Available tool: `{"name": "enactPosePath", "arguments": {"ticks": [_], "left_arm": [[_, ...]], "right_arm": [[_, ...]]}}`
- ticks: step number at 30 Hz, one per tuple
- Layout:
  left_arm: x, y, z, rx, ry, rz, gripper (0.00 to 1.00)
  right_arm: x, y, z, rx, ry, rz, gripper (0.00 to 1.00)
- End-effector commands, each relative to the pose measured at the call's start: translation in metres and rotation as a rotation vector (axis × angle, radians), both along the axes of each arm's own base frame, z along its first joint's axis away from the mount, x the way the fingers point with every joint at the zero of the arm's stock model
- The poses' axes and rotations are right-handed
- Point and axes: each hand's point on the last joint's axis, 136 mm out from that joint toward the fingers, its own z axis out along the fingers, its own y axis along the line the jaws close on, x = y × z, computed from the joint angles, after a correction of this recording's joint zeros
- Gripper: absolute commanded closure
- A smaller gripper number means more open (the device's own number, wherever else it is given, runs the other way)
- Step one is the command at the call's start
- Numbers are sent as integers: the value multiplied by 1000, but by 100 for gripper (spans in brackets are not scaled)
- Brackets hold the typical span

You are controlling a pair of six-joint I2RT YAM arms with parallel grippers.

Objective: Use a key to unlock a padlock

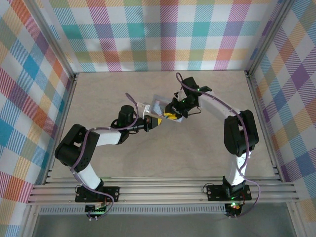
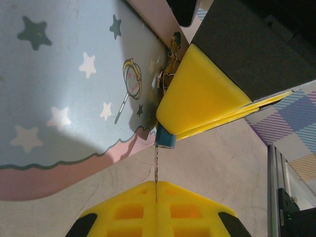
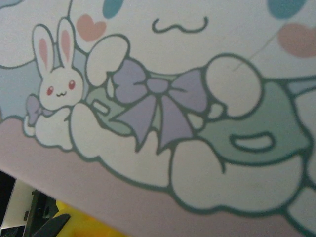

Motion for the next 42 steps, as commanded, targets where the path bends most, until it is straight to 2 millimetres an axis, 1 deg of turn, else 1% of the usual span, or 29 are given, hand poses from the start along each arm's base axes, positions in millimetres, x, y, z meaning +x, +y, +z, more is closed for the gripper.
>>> {"name": "enactPosePath", "arguments": {"ticks": [1, 13, 21, 27, 30, 39, 42], "left_arm": [[8, -7, 19, -41, -63, -21, 100], [0, -18, 16, -28, -70, -42, 100], [3, -19, 22, -25, -102, -24, 100], [6, -17, 20, -4, -122, 3, 100], [7, -17, 23, 1, -135, 15, 100], [10, -23, 31, -81, -76, 9, 100], [11, -24, 35, -100, -68, 14, 100]], "right_arm": [[2, 5, 11, 48, 10, 8, 100], [2, 10, 8, 73, 41, 8, 100], [-1, 10, 6, 72, 52, 14, 100], [-3, 11, 6, 80, 65, 20, 100], [-4, 10, 6, 74, 76, 24, 100], [-6, 11, 9, 91, 55, 41, 100], [-9, 10, 6, 85, 56, 55, 100]]}}
